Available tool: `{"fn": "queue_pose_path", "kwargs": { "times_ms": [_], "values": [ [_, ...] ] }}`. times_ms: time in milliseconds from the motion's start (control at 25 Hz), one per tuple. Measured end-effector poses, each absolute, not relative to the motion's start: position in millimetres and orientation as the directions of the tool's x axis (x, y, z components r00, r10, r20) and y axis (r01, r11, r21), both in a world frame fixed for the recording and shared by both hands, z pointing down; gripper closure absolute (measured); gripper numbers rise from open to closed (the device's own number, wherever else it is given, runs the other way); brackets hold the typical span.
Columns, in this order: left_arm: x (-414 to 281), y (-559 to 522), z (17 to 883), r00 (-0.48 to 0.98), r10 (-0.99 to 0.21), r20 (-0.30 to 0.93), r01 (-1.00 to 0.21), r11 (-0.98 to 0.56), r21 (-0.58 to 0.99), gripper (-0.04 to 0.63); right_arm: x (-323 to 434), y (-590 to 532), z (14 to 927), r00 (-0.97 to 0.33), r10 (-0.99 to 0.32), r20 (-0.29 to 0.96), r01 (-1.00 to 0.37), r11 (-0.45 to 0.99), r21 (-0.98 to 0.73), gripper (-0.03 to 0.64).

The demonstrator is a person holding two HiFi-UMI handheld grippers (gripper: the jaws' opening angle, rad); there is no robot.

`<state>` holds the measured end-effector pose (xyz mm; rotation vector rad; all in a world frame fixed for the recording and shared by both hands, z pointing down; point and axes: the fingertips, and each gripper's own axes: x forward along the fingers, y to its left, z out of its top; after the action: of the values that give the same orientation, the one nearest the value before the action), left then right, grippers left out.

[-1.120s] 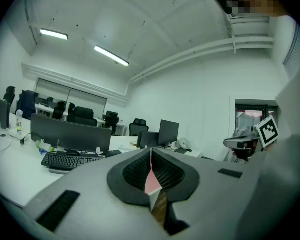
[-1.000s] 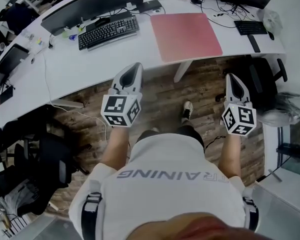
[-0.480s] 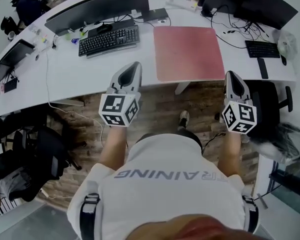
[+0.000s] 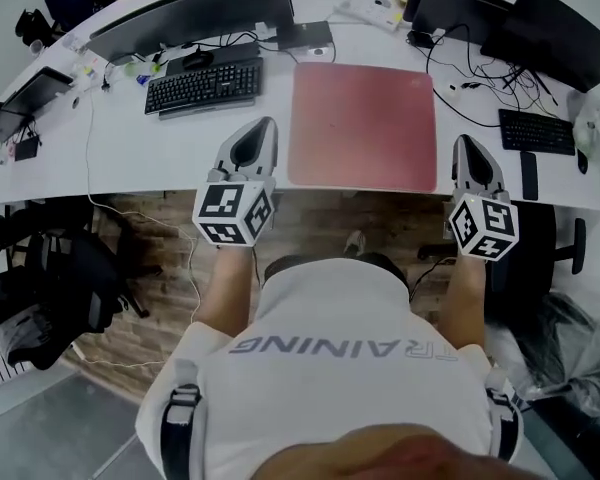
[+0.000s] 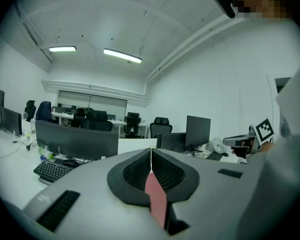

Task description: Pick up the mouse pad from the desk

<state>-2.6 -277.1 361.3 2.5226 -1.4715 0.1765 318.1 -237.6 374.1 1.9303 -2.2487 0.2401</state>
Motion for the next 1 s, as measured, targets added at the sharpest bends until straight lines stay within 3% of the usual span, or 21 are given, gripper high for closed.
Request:
{"fn": "queue_pose_path", "kwargs": {
  "times_ms": [200,720,1000],
  "values": [
    [24,-300,374,0.466,-0.858,0.217,-0.885,-0.451,0.117,0.563,352,-267,400,-0.177,-0.944,0.277,-0.984,0.173,-0.039,0.592],
    [32,-358,466,0.44,-0.792,0.423,-0.896,-0.415,0.155,0.561,353,-320,496,-0.191,-0.857,0.479,-0.981,0.182,-0.065,0.578],
    [13,-391,568,0.371,-0.663,0.65,-0.921,-0.354,0.164,0.56,347,-352,565,-0.218,-0.757,0.615,-0.976,0.174,-0.132,0.503]
  ]
}}
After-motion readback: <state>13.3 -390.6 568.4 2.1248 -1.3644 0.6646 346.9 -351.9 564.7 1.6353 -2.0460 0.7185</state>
